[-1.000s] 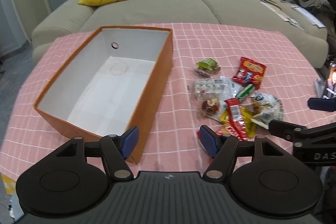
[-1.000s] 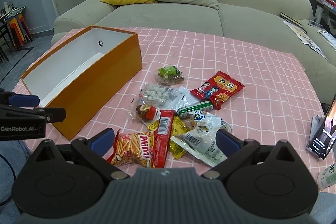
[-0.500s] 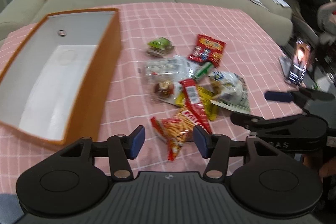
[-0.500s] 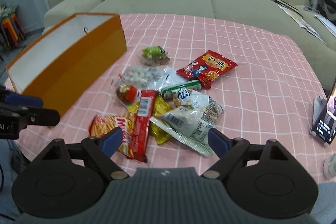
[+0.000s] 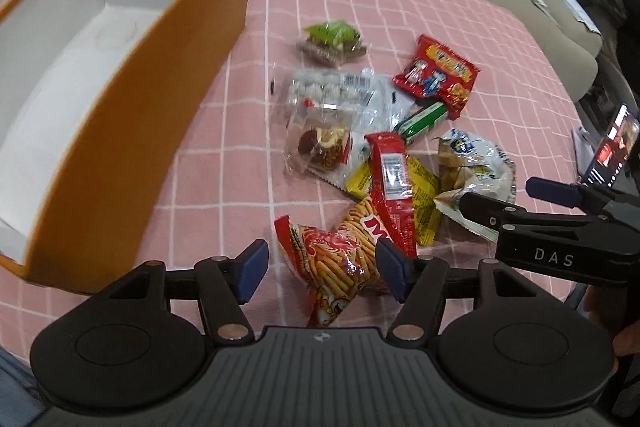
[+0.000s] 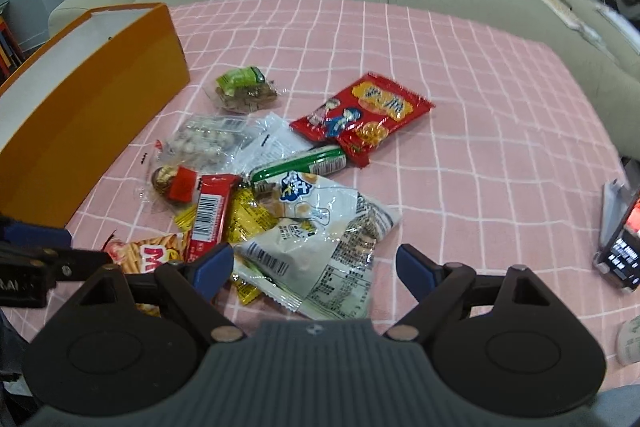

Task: Organize snacks
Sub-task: 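Grasp the red Mimi chip bag with left tool while right grasps white snack bag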

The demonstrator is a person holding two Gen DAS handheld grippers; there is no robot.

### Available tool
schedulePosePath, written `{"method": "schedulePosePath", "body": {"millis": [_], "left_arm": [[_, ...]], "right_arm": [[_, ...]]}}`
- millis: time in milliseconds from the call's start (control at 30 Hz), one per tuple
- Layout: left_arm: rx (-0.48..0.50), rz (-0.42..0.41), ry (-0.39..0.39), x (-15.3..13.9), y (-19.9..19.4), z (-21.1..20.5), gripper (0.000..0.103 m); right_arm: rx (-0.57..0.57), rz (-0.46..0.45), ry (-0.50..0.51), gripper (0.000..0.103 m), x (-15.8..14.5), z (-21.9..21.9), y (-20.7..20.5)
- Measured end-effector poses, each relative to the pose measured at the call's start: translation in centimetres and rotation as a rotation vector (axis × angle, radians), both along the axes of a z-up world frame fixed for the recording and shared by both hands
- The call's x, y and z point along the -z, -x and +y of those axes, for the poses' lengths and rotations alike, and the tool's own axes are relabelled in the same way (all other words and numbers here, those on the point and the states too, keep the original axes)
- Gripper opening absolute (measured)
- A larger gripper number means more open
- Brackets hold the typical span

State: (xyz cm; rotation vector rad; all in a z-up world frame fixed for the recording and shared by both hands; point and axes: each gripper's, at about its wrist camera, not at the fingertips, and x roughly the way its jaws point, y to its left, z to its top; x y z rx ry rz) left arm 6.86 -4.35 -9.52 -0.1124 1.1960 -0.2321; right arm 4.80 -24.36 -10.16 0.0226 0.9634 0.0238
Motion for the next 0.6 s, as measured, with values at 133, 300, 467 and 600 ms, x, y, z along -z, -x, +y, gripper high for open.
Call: {"method": "schedulePosePath", "body": {"millis": [133,300,467,600], "left_arm": [[-0.028,0.034,0.015,1.1,-0.5,0.0,0.077],[-0.033,0.072,0.036,2.1,-1.0,-0.2,0.077],[-0.039,0.088,0.053,2.9,-1.0,-0.2,0.07],[-0.033,0.079,0.048,2.9,-1.0,-0.3,0.064]], "right_arm": [[0.009,0.024,-0.024,0.084,1.0,-0.2,-0.5],[0.006,0.047,-0.059,0.067,1.8,-0.4,-0.9],[-0.013,0.049,-0.074,0.051,2.2,-0.3,-1.0],[-0.024,0.05,-0.076,0.04,2.3,-0.2,-0.9]]}}
